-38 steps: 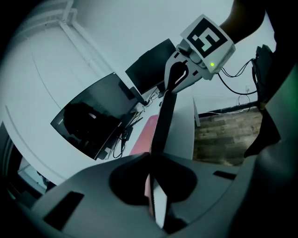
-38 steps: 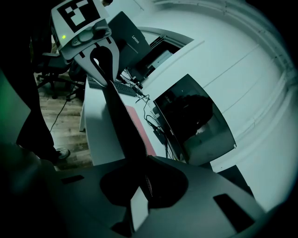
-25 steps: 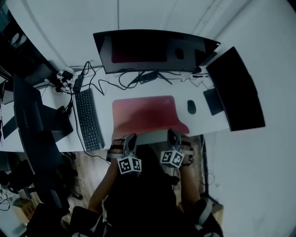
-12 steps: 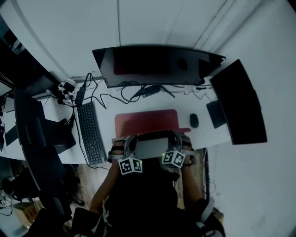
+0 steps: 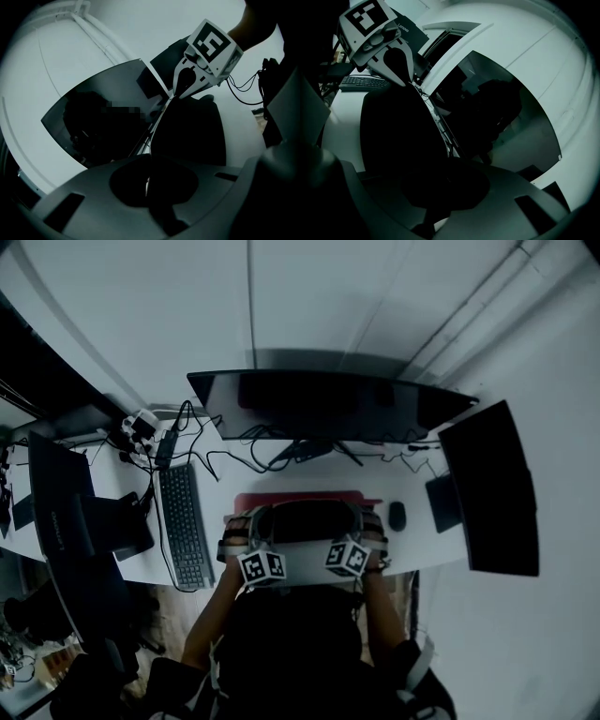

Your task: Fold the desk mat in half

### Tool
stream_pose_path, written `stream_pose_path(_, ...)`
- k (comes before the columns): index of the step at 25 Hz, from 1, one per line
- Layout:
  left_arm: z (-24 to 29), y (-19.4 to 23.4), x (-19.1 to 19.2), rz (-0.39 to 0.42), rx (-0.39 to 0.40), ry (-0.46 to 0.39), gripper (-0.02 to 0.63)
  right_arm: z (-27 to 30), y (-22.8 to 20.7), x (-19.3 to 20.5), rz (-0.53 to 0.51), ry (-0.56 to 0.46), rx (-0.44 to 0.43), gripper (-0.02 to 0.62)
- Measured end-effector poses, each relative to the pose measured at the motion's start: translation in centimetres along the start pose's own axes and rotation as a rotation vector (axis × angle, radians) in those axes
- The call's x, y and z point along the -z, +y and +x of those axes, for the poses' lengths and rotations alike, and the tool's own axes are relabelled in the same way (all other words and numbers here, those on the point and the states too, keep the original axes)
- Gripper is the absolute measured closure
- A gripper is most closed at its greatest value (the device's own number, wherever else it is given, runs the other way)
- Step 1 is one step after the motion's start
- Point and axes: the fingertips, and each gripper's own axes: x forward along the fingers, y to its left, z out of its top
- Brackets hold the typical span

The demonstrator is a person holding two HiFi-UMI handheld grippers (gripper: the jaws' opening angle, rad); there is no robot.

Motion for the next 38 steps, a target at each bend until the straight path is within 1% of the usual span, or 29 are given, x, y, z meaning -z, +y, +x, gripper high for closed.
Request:
stream_pose_path(8,5.6,2.5,1.1,-0.034,-0.029,0.059,0.584,5.5,-1.7,-1.0,-0.008,-0.015,-0.032,0.575)
stream_pose_path(11,7.4,2.9,1.7,-0.047,-0.036,0.086,0.584,7.6,-1.5,-0.9,-0.004,-0.023,-0.054,0.575)
stream_pose_path(14,9.2,3.3,2.6,-0.073,-0.033,0.113,0.584,9.6,-1.4,-1.3,-0.023,-0.020,-0.076,0.575)
stream_pose_path(19,11.9,2.5,4.2,-0.074,-0.045,0.153,0.584,12.6,0.0,-0.4,-0.100,-0.013,-0.081,0.575)
stream_pose_path(22,13.6,2.2,5.0,-0.071,-0.058,0.167,0.584,14.6,0.6,0.1,-0.119,-0.009,-0.088,0.575)
stream_pose_path(26,15.1,0.9,6.5,-0.045,-0.040,0.196,0.584,16.8,2.3,1.1,-0.125,0.009,-0.138,0.575)
stream_pose_path(29,16.3,-0.1,7.4,-0.022,-0.031,0.222,0.584,17.9,3.1,2.0,-0.125,0.023,-0.154,0.575)
stream_pose_path(34,17.6,-0.8,8.2,-0.054,-0.018,0.235,0.583,19.0,3.8,2.5,-0.110,0.036,-0.167,0.574)
stream_pose_path(38,18.2,-0.2,8.3,-0.041,-0.062,0.247,0.565,19.7,3.9,2.3,-0.106,0.045,-0.164,0.572)
